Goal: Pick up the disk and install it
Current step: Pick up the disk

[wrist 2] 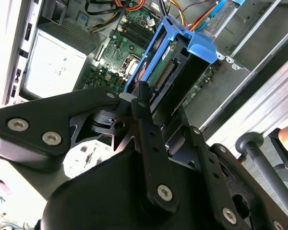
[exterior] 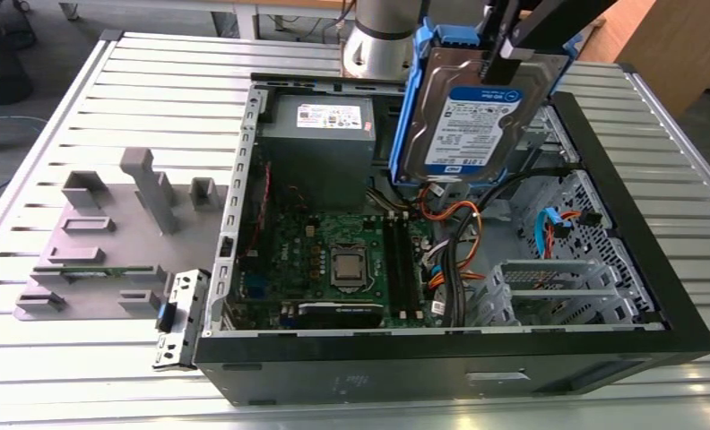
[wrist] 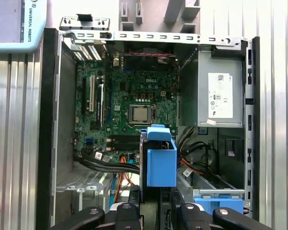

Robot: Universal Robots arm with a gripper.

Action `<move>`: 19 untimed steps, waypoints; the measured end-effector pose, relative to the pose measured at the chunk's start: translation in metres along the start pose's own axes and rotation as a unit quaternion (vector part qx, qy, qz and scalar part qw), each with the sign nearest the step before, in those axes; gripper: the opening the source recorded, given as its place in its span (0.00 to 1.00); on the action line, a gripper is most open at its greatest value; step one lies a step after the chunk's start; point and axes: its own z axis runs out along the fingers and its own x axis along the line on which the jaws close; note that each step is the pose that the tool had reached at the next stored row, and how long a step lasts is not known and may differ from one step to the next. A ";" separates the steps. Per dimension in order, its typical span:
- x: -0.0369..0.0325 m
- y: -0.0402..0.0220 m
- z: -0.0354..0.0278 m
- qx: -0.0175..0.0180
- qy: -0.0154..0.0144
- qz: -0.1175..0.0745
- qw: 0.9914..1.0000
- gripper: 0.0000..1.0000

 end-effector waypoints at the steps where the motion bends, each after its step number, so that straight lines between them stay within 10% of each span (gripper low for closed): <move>1: 0.0007 0.0000 0.0000 0.000 0.000 0.000 1.000 0.35; 19: 0.0080 0.0001 -0.0003 0.000 0.000 0.000 1.000 0.35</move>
